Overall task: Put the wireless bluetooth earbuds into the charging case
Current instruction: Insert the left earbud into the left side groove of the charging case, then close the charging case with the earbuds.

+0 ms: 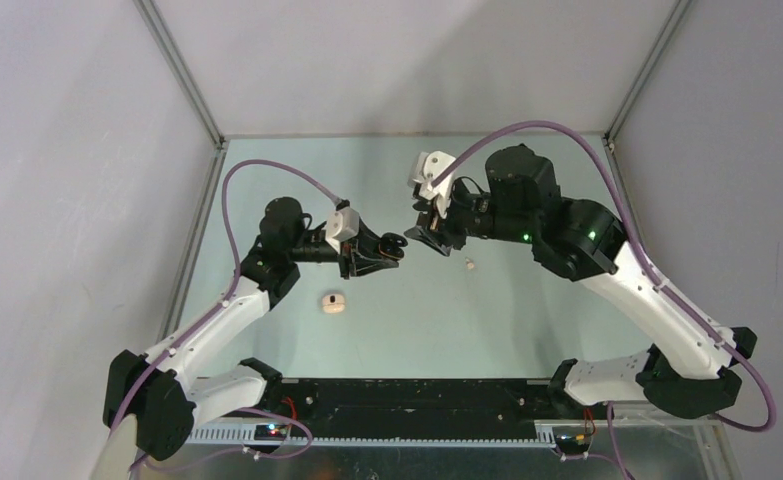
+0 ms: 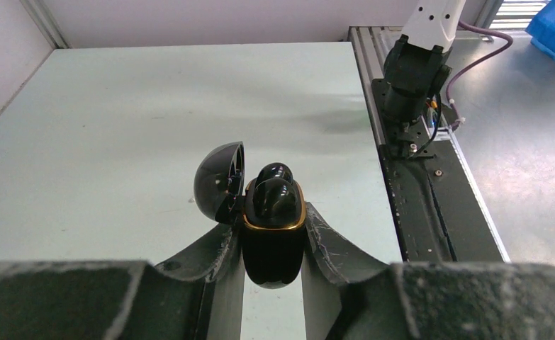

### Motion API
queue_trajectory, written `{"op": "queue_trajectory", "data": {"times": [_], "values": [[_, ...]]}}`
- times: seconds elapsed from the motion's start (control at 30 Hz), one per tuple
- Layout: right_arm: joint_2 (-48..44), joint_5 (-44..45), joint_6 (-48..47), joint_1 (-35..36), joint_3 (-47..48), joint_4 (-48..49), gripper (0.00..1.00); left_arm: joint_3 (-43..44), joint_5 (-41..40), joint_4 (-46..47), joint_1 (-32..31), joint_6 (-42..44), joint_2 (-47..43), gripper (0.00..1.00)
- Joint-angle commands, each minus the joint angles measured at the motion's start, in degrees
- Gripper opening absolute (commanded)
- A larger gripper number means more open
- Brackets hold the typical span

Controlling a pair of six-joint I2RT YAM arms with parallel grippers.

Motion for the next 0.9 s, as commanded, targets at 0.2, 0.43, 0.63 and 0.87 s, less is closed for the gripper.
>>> {"op": "queue_trajectory", "data": {"times": [0.2,0.43,0.63,0.87], "values": [[0.4,6.1,-1.4,-3.1,-9.6,10.3,0.52,-0.5,3.2,3.7,0.3,-2.6,-0.6,0.02],[0.3,0.3,1.2,-9.1,-13.7,14.7,0.53,-0.2,2.6,4.0,0.2,-2.7,0.1,0.02],[1.0,4.7,2.8,-8.8,-16.8,18.3,0.58,-1.0,2.1,5.4,0.2,-3.5,0.4,0.02],[1.7,12.7,3.4,-6.8,-20.1,22.6,0.61,-2.1,2.1,8.8,0.1,-5.4,0.4,0.02]]}}
